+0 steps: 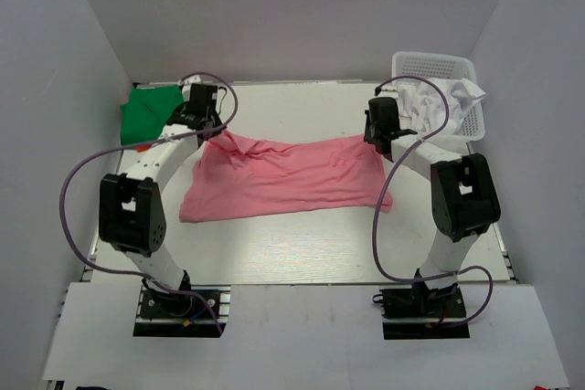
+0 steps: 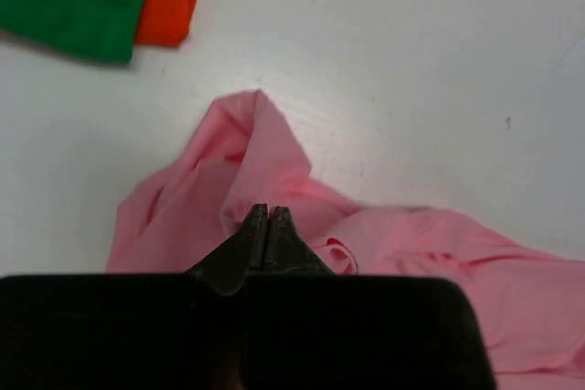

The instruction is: Fold and stack the t-shirts

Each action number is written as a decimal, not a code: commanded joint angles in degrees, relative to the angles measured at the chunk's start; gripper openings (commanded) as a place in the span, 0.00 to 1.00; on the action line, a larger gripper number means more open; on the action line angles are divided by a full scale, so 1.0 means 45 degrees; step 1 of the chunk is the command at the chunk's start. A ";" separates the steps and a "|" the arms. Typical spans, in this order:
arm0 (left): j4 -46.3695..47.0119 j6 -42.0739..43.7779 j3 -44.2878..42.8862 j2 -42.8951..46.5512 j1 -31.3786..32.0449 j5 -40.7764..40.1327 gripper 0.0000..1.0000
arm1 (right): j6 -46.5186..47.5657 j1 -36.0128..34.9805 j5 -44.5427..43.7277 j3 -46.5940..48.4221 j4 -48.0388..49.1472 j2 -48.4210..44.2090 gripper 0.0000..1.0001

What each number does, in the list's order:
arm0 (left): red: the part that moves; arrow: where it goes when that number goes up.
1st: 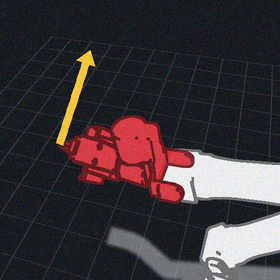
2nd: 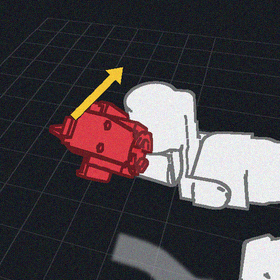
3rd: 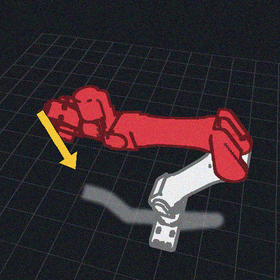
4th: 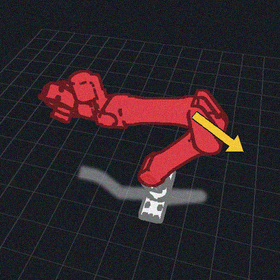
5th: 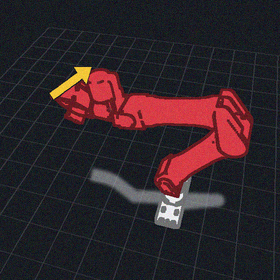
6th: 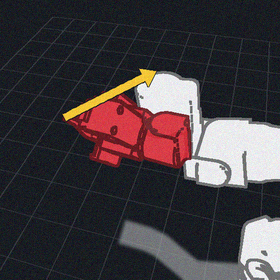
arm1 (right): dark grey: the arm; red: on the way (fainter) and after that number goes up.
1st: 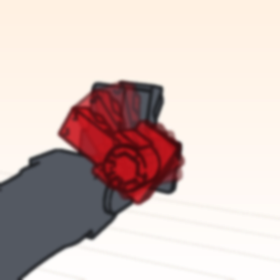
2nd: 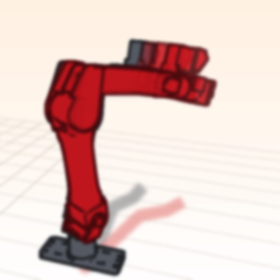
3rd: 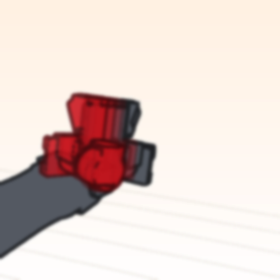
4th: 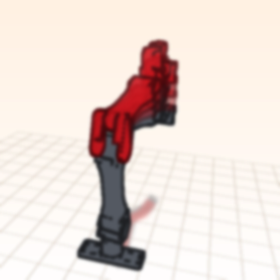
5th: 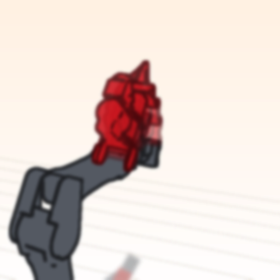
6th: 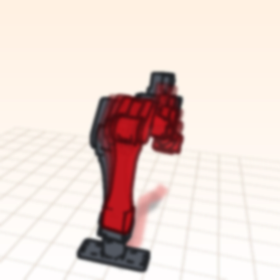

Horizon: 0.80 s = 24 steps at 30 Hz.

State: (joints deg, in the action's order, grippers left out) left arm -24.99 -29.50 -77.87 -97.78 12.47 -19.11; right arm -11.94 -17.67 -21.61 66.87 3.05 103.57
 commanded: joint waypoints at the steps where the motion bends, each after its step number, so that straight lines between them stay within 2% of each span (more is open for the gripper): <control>1: -0.1067 -0.1449 0.1362 0.1568 0.0022 -0.0284 0.00 | 0.0291 -0.0018 0.0367 -0.0542 0.1021 -0.0709 0.00; 5: -0.1340 -0.2037 0.3080 0.3093 0.0022 -0.0438 0.00 | 0.0545 -0.0019 0.0407 -0.0817 0.1391 -0.1081 0.00; 15: -0.2727 -0.3716 0.5270 0.5319 0.0022 -0.1493 0.00 | 0.0604 0.0040 -0.0492 -0.1480 0.1490 -0.1900 0.00; 18: -0.2844 -0.4011 0.6169 0.5576 -0.0154 -0.1495 0.00 | 0.0447 0.0079 -0.0162 -0.2064 0.1762 -0.2213 0.00; 24: -0.3079 -0.4480 0.6755 0.5732 -0.0154 -0.1944 0.00 | 0.0252 0.0099 -0.0121 -0.2534 0.1686 -0.2429 0.00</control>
State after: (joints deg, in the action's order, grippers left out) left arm -38.20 -47.59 -48.07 -74.06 12.08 -25.15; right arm -10.15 -17.65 -21.50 56.80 8.10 94.94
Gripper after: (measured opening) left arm 0.035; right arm 0.008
